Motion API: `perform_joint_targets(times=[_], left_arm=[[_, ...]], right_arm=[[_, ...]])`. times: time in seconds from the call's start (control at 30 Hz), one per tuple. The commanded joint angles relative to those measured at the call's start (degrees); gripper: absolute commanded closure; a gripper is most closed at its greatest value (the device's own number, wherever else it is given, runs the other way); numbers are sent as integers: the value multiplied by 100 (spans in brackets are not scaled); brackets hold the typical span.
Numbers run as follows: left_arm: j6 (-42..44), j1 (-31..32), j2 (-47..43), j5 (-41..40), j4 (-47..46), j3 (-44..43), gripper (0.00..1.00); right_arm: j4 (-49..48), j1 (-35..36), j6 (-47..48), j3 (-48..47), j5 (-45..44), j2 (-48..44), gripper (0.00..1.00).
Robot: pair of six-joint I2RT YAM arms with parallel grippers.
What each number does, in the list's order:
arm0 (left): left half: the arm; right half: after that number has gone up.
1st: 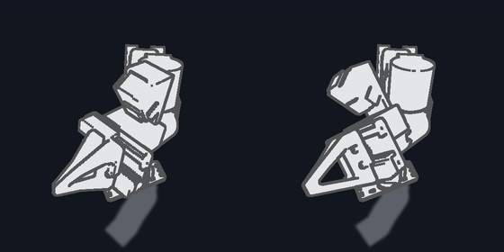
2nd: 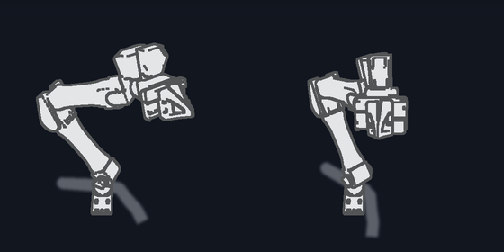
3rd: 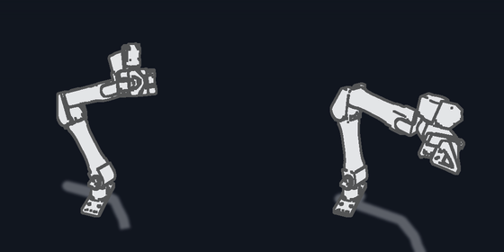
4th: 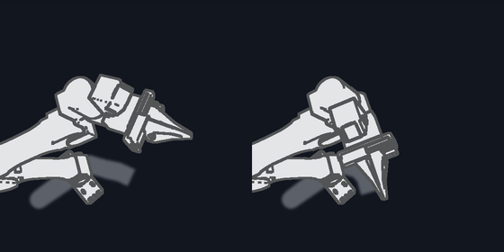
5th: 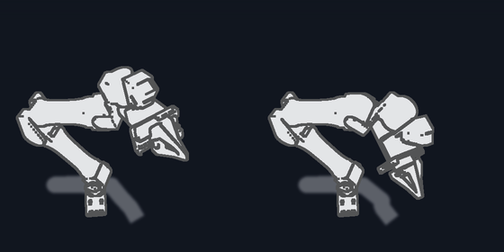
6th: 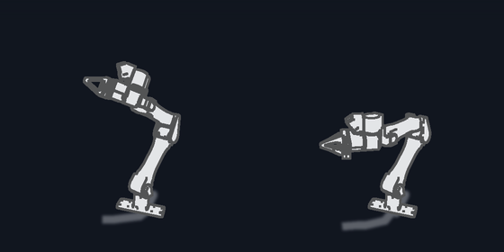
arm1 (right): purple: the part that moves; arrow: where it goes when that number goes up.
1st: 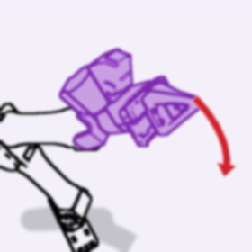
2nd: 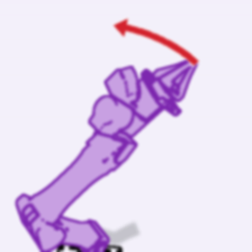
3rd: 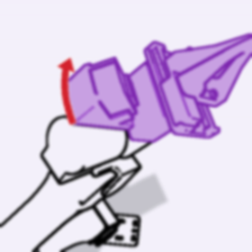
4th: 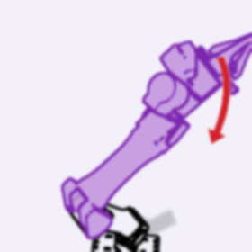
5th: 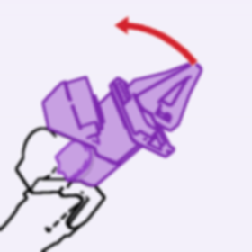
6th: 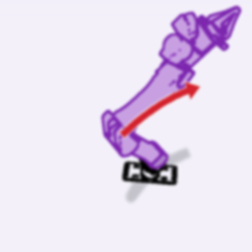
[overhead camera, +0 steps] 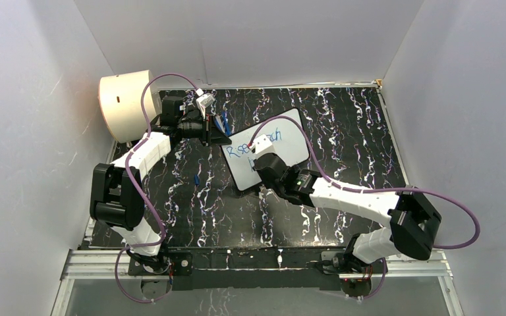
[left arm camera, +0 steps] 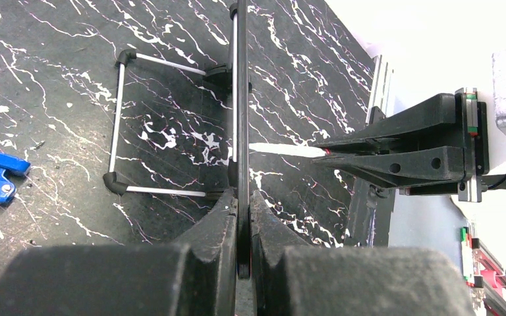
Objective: Write a sentence on the whiteboard
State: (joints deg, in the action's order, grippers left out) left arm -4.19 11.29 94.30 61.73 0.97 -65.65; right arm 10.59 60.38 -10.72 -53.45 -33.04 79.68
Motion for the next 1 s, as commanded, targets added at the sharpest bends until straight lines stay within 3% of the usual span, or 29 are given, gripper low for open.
perform_joint_targets(times=[0.0,0.6,0.97], left_arm=[[102,133,-53,110,294,-106,100],[102,134,-60,111,292,-100,100],[102,137,-68,84,298,-93,100]], right_arm=[[73,-30,-61,-87,4,135,100],[515,-27,-229,-198,238,223,100],[369,-35,-134,-84,-60,-118,100]])
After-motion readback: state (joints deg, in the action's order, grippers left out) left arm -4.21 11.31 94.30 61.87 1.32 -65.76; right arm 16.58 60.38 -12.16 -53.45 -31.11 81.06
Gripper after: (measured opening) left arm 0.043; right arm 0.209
